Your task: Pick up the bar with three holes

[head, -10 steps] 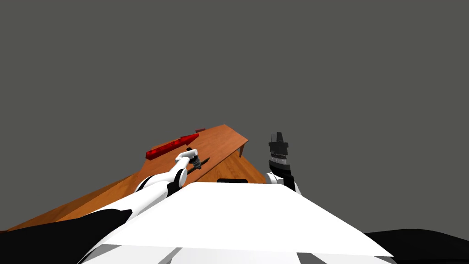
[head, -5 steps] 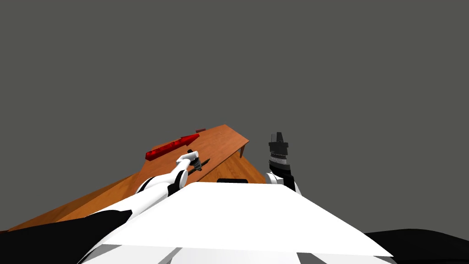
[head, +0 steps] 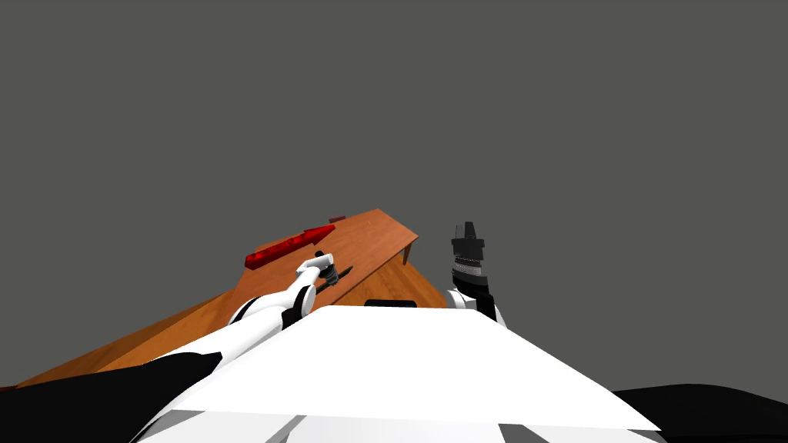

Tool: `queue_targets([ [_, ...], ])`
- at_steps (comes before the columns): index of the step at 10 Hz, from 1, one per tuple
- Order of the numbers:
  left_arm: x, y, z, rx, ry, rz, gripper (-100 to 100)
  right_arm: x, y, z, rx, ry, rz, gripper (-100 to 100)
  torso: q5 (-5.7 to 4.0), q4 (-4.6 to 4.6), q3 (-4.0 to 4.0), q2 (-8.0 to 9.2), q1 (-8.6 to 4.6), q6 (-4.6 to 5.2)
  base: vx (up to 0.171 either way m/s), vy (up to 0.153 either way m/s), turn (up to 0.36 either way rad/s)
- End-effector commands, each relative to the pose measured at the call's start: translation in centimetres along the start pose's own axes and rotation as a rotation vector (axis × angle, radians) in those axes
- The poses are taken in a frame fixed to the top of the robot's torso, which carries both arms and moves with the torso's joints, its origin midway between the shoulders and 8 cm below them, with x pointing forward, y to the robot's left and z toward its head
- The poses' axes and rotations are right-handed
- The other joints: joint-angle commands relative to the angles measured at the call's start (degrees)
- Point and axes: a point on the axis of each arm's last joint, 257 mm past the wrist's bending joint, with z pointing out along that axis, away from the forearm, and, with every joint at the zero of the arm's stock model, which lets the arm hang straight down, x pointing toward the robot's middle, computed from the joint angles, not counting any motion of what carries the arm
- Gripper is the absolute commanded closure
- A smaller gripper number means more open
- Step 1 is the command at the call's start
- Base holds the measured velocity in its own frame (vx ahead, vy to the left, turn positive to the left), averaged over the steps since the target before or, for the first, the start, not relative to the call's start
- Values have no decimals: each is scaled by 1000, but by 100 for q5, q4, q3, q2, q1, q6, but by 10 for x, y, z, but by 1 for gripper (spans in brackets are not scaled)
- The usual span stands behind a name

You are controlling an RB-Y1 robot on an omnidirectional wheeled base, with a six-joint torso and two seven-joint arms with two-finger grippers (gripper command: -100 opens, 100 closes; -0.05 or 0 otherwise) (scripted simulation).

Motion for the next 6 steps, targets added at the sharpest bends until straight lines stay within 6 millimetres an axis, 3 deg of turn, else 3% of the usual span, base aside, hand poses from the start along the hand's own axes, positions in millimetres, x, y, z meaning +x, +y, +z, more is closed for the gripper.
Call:
queue_targets([
  [1,0,0,0,0,0,0,0,0,0,0,0,0,0,0,0,0,0,0,0,0,0,0,0],
  [2,1,-10,-10,4,0,-2,100,0,0,0,0,0,0,0,0,0,0,0,0,0,-33,-16,-26],
  [5,2,-14,-14,6,1,-4,100,0,0,0,0,0,0,0,-5,5,10,16,-12,0,-34,-18,-11],
  [6,2,-14,-14,5,1,-4,0,0,0,0,0,0,0,0,-3,3,7,11,-8,0,0,0,0],
])
